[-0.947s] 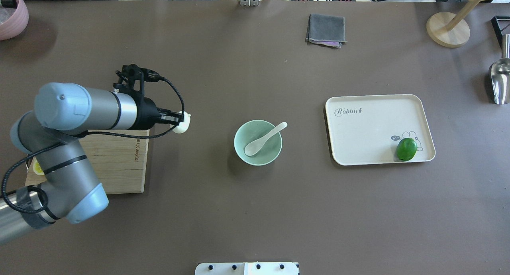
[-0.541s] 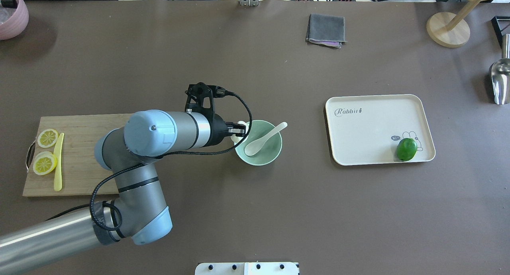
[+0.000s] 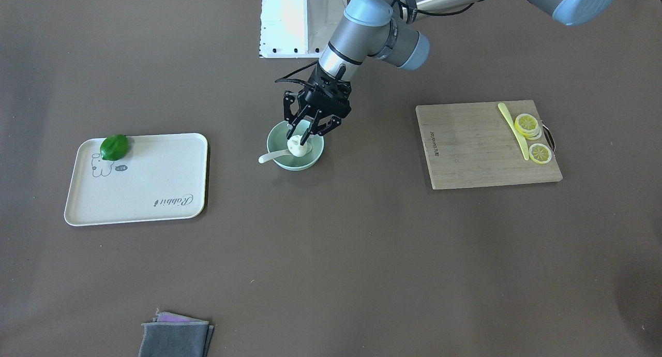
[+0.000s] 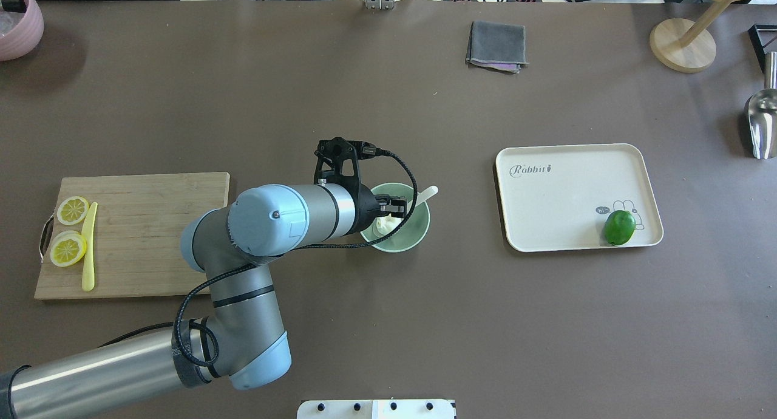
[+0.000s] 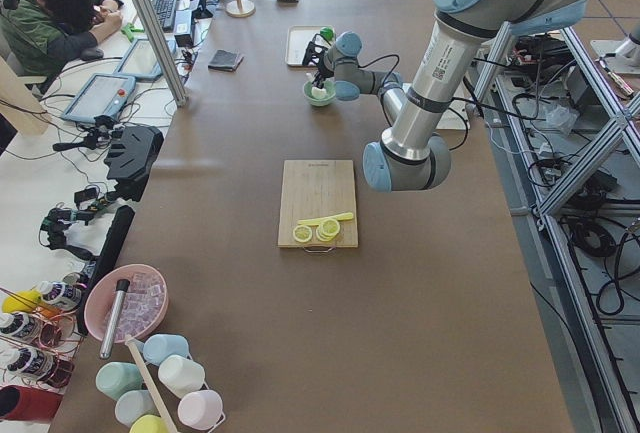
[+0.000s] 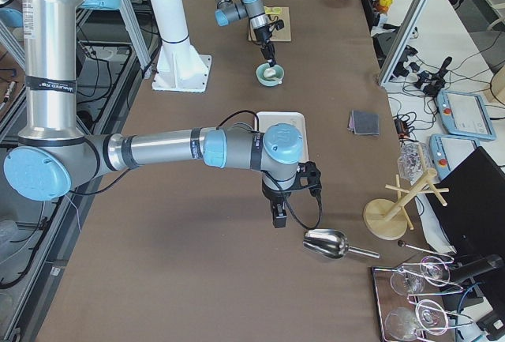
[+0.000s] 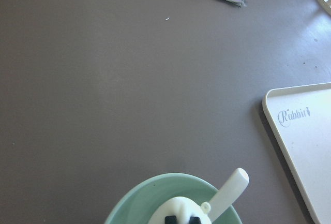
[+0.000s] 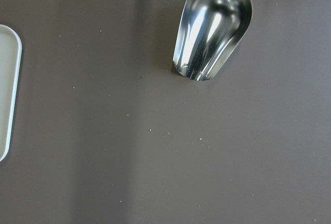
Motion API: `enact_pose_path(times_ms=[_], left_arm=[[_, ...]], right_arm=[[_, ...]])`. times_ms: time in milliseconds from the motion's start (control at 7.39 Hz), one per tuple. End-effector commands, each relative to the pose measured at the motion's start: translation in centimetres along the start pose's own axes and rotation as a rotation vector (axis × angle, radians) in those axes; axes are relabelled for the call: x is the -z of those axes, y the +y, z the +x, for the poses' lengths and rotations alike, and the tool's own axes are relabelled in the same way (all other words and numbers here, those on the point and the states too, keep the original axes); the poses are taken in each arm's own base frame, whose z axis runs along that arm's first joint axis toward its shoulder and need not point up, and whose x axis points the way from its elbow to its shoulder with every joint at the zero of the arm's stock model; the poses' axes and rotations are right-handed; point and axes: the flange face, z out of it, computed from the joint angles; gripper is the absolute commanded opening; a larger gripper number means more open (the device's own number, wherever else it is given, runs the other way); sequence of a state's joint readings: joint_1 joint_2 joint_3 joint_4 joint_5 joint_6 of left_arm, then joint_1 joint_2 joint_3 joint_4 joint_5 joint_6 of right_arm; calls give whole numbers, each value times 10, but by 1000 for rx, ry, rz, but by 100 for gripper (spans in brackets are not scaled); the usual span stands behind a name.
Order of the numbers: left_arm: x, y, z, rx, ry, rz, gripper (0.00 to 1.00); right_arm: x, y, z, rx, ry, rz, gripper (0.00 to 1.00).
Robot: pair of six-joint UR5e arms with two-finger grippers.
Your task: Put spoon and bun in bowl
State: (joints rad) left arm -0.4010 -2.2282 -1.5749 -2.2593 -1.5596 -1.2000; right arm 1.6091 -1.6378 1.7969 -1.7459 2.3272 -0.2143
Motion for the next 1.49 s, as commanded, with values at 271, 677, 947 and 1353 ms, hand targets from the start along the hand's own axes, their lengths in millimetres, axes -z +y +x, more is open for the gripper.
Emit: enact_pose_path(times_ms=[271, 677, 947, 1353], left_arm=[[20, -15, -36, -62, -96, -68, 99], [112, -111, -170, -205, -228, -303, 99], [189, -141, -326, -163, -326, -347, 99], [350, -166, -500, -280, -372, -412, 99]], right_arm=[[-1, 9, 9, -15, -2, -1, 100], [-8, 58, 44, -109, 22, -20, 100], [-18, 74, 49, -109, 25, -10, 100], [-26, 79, 55, -98, 29, 6, 100]])
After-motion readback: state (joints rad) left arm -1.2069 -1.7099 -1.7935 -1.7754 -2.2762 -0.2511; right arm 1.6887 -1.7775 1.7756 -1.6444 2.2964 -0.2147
